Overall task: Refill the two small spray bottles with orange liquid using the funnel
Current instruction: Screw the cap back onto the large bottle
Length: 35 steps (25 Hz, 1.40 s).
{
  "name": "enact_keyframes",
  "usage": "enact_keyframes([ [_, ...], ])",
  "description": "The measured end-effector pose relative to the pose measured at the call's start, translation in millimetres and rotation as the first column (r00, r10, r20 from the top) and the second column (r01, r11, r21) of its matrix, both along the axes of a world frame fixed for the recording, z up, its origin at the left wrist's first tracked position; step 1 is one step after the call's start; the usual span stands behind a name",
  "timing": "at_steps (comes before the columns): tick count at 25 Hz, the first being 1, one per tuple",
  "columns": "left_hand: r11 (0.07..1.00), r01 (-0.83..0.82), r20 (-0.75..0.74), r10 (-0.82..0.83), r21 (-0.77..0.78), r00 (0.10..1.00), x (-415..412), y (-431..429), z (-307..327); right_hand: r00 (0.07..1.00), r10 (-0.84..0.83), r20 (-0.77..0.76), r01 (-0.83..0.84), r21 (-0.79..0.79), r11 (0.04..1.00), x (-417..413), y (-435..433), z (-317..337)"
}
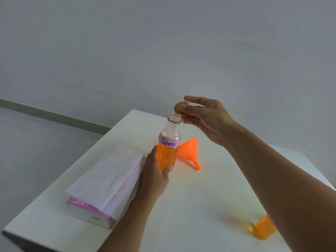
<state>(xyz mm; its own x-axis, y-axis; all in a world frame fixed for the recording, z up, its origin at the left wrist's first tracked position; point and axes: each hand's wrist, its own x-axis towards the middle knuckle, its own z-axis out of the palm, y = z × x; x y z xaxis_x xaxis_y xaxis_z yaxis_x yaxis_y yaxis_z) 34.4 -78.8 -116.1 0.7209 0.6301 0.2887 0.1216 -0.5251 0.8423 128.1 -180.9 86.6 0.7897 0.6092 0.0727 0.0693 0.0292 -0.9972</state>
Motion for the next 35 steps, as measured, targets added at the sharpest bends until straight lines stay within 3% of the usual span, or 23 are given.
enact_keyframes([
  [4,1.000,-0.006,-0.003,0.006,-0.010,1.000,0.5,-1.0,0.1,0.997,0.030,0.075,-0.022,-0.116,0.993,2.5,-0.8,-5.8],
  [7,1.000,-0.012,-0.023,0.012,0.000,1.000,0.6,-0.8,0.2,0.937,0.054,0.345,0.073,-0.343,0.937,0.7,-0.3,-8.9],
  [10,1.000,0.000,-0.031,0.001,0.017,1.000,0.1,-0.4,1.0,0.814,0.146,0.562,0.193,-0.500,0.844,-5.0,4.6,-3.0],
  [13,1.000,0.001,-0.030,0.000,0.028,1.000,-0.4,-0.4,2.5,0.569,0.366,0.737,0.322,-0.609,0.725,-10.6,13.4,12.1],
  [15,1.000,0.004,-0.026,-0.003,0.027,1.000,-0.1,0.3,2.5,0.464,0.499,0.732,0.367,-0.672,0.644,-15.9,17.4,22.0],
  [17,1.000,0.009,-0.025,-0.008,0.027,1.000,0.0,0.8,2.3,0.432,0.551,0.714,0.386,-0.698,0.603,-19.3,22.4,24.7],
  [22,0.999,0.010,-0.038,-0.008,0.039,0.999,-0.5,-0.4,4.0,0.455,0.522,0.721,0.530,-0.691,0.493,-15.2,29.1,36.5],
  [24,0.999,0.009,-0.050,-0.008,0.038,0.999,1.1,0.6,2.8,0.471,0.600,0.647,0.451,-0.761,0.466,-10.7,24.8,45.8],
  [27,0.999,0.010,-0.058,-0.008,0.038,0.998,2.1,0.3,3.4,0.430,0.667,0.609,0.269,-0.791,0.549,-11.0,20.1,47.3],
  [29,0.999,0.008,-0.065,-0.005,0.039,0.998,1.9,-0.4,4.1,0.394,0.629,0.670,0.294,-0.741,0.604,-9.8,21.0,38.1],
  [31,0.999,0.001,-0.052,0.001,0.038,0.999,2.8,0.7,2.4,0.362,0.620,0.696,0.357,-0.718,0.597,-13.8,25.5,30.4],
  [35,1.000,-0.006,-0.032,0.006,0.026,0.999,3.0,2.9,2.5,0.411,0.609,0.678,0.437,-0.733,0.522,-14.6,34.5,28.5],
])
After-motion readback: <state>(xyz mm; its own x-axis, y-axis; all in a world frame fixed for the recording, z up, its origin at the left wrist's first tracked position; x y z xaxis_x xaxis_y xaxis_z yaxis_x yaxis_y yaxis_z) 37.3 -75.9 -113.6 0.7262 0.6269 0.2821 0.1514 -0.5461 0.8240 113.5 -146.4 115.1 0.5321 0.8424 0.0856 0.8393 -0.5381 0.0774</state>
